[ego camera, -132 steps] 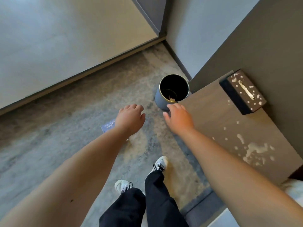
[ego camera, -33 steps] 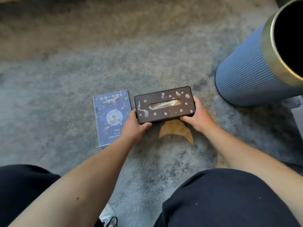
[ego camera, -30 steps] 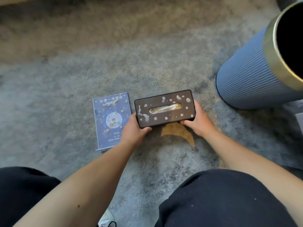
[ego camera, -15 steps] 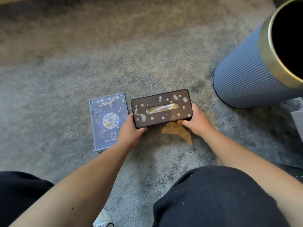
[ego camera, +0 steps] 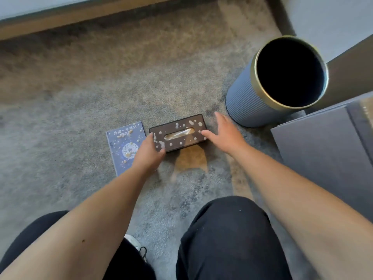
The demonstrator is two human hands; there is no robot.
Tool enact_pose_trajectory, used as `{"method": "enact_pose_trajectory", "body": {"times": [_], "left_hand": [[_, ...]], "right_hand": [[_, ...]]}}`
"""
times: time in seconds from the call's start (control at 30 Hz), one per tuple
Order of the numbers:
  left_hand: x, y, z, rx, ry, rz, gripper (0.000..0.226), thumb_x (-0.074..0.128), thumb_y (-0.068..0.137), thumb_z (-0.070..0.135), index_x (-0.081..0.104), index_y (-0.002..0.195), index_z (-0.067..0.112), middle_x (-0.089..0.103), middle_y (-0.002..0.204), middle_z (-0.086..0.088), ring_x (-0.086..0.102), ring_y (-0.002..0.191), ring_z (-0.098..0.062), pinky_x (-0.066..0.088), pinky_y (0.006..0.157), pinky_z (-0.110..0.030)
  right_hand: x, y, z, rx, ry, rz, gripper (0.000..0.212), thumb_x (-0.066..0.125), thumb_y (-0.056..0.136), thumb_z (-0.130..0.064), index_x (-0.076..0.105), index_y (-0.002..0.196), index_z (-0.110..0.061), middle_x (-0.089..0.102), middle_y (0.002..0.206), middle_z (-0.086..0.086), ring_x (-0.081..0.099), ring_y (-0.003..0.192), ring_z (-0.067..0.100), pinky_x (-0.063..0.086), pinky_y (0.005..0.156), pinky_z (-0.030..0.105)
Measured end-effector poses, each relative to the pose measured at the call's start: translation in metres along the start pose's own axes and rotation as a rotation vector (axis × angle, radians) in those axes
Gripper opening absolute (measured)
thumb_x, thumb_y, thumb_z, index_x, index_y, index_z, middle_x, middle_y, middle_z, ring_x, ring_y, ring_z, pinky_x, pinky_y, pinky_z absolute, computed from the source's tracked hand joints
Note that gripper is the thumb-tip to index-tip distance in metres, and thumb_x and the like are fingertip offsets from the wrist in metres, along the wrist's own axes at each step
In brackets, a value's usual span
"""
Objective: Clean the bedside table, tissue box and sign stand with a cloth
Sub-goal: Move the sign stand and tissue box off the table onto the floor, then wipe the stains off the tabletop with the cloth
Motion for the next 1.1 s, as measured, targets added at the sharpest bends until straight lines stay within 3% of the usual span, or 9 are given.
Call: {"method": "enact_pose_trajectory", "body": {"times": [0.2,0.5,0.67,0.87,1.1], "left_hand": [[-0.077,-0.065,0.134,0.243,0.243,0.001,0.052,0.047,0.096,0.025,0.04,0.145,0.009,0.044,0.147,-0.013,0.048,0.129,-0.029,0.041,0.1,-0.038],[-0.137,-0.2,0.302,0.579,0.543,-0.044,0.045,0.043,0.098,0.025,0.044,0.14,0.011,0.048,0.143,-0.012,0.045,0.129,-0.033,0.041,0.104,-0.044],[-0.101,-0.252,0.369,0.69,0.628,-0.129,0.041,0.04,0.098,0.026,0.047,0.136,0.013,0.047,0.143,-0.009,0.043,0.131,-0.03,0.039,0.104,-0.042],[-0.023,-0.281,0.414,0.76,0.721,-0.254,0.043,0.042,0.098,0.027,0.046,0.138,0.012,0.048,0.14,-0.012,0.045,0.128,-0.034,0.041,0.102,-0.044],[0.06,-0.279,0.438,0.785,0.79,-0.277,0.042,0.045,0.094,0.021,0.05,0.132,0.006,0.049,0.137,-0.019,0.043,0.126,-0.04,0.041,0.102,-0.047]], "right_hand": [[-0.121,-0.083,-0.063,-0.06,-0.122,0.219,0.059,0.044,0.1,-0.038,0.028,0.148,-0.008,0.017,0.16,0.01,0.011,0.148,0.026,0.018,0.117,0.038],[-0.263,-0.23,-0.065,0.03,-0.04,0.366,0.052,0.047,0.099,-0.028,0.038,0.143,-0.003,0.032,0.153,0.014,0.02,0.146,0.029,0.022,0.117,0.039],[-0.299,-0.291,-0.005,0.154,-0.038,0.392,0.051,0.049,0.098,-0.027,0.04,0.143,-0.003,0.036,0.152,0.014,0.023,0.145,0.03,0.024,0.115,0.038],[-0.294,-0.358,0.085,0.334,0.071,0.46,0.045,0.062,0.09,-0.021,0.055,0.129,0.0,0.052,0.138,0.017,0.04,0.136,0.037,0.039,0.109,0.047],[-0.237,-0.476,0.187,0.618,0.038,0.414,0.051,0.05,0.095,-0.04,0.052,0.134,-0.007,0.047,0.143,0.015,0.044,0.132,0.034,0.04,0.104,0.049]]}}
Point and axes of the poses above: each hand's wrist, its own y-axis towards the middle knuckle, its own x-axis out of the palm, z = x × y, the point moved 7 cm from there along y, towards the middle knuckle
